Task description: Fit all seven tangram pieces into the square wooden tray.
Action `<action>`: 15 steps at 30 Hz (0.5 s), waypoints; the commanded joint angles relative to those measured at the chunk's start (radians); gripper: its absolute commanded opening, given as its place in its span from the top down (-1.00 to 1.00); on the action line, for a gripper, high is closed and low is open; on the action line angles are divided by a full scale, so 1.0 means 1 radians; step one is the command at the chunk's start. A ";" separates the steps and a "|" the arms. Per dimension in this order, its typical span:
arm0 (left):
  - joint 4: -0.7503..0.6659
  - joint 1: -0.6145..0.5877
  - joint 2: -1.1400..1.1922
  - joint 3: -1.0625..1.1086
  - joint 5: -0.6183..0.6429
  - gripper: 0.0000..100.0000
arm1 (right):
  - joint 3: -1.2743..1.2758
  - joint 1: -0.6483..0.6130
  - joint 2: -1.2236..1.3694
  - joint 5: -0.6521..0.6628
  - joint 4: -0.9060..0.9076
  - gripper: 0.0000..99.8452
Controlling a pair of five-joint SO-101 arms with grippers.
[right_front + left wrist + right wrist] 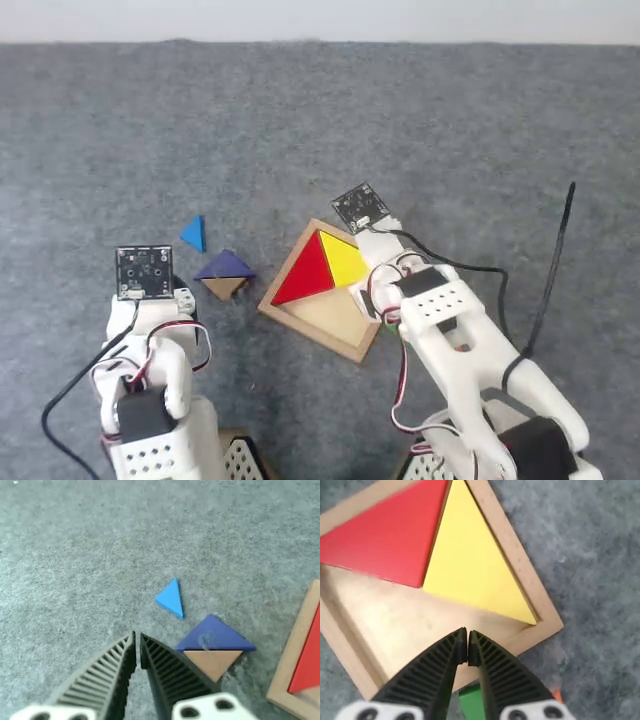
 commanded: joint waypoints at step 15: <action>0.002 -0.008 -0.020 -0.008 -0.011 0.97 | -0.147 -0.005 0.214 -0.008 -0.068 0.99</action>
